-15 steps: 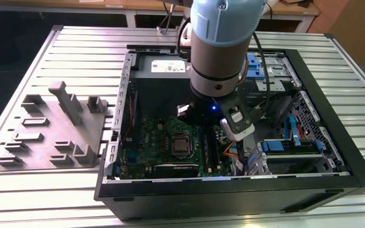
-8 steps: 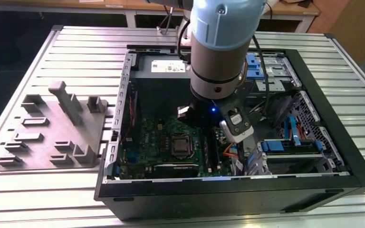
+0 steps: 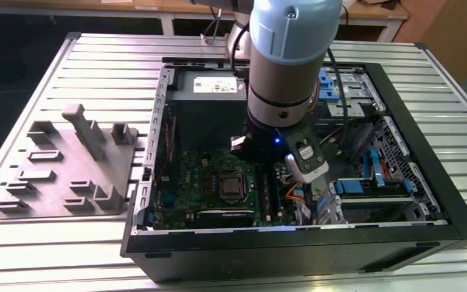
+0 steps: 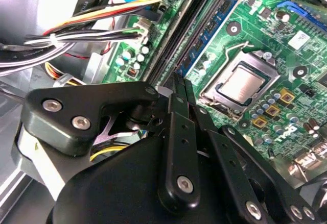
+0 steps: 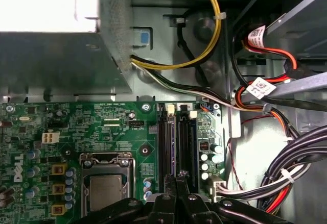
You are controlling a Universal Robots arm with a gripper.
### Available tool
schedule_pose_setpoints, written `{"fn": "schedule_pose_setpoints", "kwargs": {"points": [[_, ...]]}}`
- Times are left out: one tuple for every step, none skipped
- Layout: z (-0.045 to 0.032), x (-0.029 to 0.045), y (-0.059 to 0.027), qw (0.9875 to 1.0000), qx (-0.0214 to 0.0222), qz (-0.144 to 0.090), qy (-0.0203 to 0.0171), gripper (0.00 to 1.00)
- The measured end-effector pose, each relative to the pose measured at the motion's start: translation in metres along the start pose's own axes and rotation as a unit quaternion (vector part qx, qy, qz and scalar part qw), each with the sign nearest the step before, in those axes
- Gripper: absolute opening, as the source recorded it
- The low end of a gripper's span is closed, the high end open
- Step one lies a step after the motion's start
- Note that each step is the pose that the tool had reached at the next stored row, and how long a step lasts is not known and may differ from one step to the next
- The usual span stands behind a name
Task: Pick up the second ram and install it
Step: 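Insert the second ram into the second slot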
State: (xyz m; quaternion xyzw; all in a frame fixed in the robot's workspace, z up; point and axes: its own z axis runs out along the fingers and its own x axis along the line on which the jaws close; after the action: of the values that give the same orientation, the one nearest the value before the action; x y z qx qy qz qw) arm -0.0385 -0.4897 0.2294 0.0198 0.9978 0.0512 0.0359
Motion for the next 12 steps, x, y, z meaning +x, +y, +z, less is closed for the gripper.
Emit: {"fn": "schedule_pose_setpoints", "kwargs": {"points": [[0.0000, -0.0007, 0.0000, 1.0000, 0.0000, 0.000, 0.0002, 0.08], [0.0000, -0.0011, 0.0000, 1.0000, 0.0001, 0.000, 0.0003, 0.08], [0.0000, -0.0012, 0.0000, 1.0000, 0.0001, 0.000, 0.0003, 0.08], [0.0000, -0.0012, 0.0000, 1.0000, 0.0001, 0.000, 0.0003, 0.08], [0.0000, -0.0012, -0.0002, 1.0000, 0.0001, 0.000, 0.0003, 0.08], [0.0000, -0.0013, -0.0005, 1.0000, 0.0001, 0.000, 0.0003, 0.08], [0.0000, -0.0013, -0.0006, 1.0000, 0.0001, 0.000, 0.0003, 0.08], [0.0001, -0.0013, -0.0009, 1.0000, 0.0001, 0.000, 0.0003, 0.08], [0.0006, -0.0010, -0.0010, 1.0000, 0.0001, 0.000, 0.0003, 0.08], [0.0006, -0.0010, -0.0010, 1.0000, 0.0001, 0.000, 0.0003, 0.08], [0.0006, -0.0010, -0.0010, 1.0000, 0.0001, 0.000, 0.0003, 0.08], [0.0006, -0.0010, -0.0010, 1.0000, 0.0000, 0.000, 0.0003, 0.08]]}}
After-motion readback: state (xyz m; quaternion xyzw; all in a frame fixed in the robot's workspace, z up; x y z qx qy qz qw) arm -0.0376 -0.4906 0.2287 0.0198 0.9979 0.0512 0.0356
